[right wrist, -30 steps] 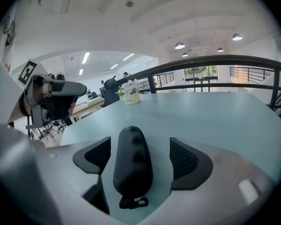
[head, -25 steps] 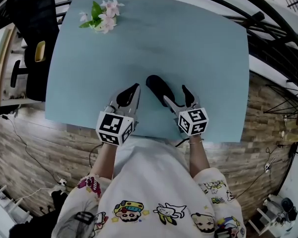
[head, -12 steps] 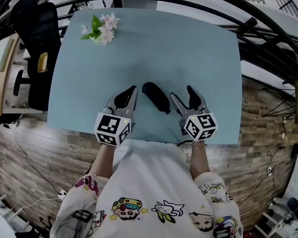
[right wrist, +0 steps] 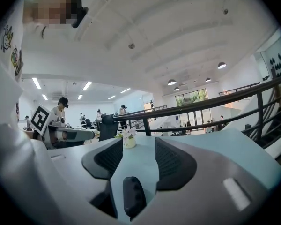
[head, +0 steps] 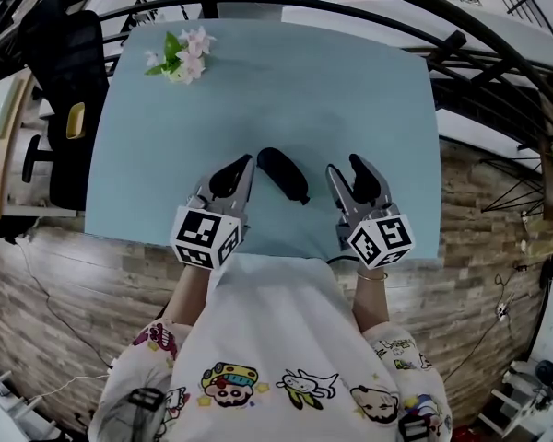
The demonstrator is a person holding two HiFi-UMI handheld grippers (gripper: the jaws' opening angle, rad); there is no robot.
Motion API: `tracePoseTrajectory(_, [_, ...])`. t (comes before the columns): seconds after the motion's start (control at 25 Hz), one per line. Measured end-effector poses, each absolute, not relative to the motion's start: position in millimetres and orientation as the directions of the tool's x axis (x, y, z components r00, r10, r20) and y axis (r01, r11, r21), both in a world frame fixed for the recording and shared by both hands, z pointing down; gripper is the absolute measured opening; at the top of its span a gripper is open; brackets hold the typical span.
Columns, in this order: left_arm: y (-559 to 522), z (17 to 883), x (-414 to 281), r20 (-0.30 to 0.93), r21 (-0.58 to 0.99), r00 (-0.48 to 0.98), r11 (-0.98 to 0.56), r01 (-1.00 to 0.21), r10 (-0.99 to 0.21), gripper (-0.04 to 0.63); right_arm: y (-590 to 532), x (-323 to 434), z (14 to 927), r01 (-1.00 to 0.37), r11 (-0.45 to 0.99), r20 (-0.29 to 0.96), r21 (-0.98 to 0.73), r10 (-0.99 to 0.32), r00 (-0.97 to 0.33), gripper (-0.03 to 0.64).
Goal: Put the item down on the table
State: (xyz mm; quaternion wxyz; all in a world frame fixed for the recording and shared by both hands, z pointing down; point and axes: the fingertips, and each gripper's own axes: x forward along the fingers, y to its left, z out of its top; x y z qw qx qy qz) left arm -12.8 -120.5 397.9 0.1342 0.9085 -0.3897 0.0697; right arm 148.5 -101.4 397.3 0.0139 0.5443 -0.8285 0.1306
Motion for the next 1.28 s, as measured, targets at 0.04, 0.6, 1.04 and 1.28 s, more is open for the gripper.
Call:
tracePoseTrajectory(0.04, [-118.6,396.9,-13.1,0.228,0.188,0.688,-0.662,-0.726,-0.689,-0.002,-98.5,148.2,393.4,-0.907,0.373,0.157,-0.195,-0.901,-0.405,0.221])
tracePoseTrajectory(0.6, [-99.6,396.0,-19.5,0.216,0.182,0.686,-0.661,-0.728,-0.695,-0.002,-68.6,148.8,377.5,-0.922,0.351,0.11,-0.163,-0.922,-0.371,0.106])
tracePoseTrajectory(1.04, [-91.9,400.4,-12.0,0.23,0.191,0.7,-0.674,-0.714,-0.676,-0.003,-60.0,155.3,378.5,-0.933,0.336,0.12,-0.131,-0.928,-0.352,0.018])
tracePoseTrajectory(1.28, [-93.2,404.7,-10.4,0.239,0.197,0.704,-0.677,-0.709,-0.668,-0.002,-61.1,157.7,382.5,-0.936,0.327,0.134,-0.127,-0.93,-0.343,0.009])
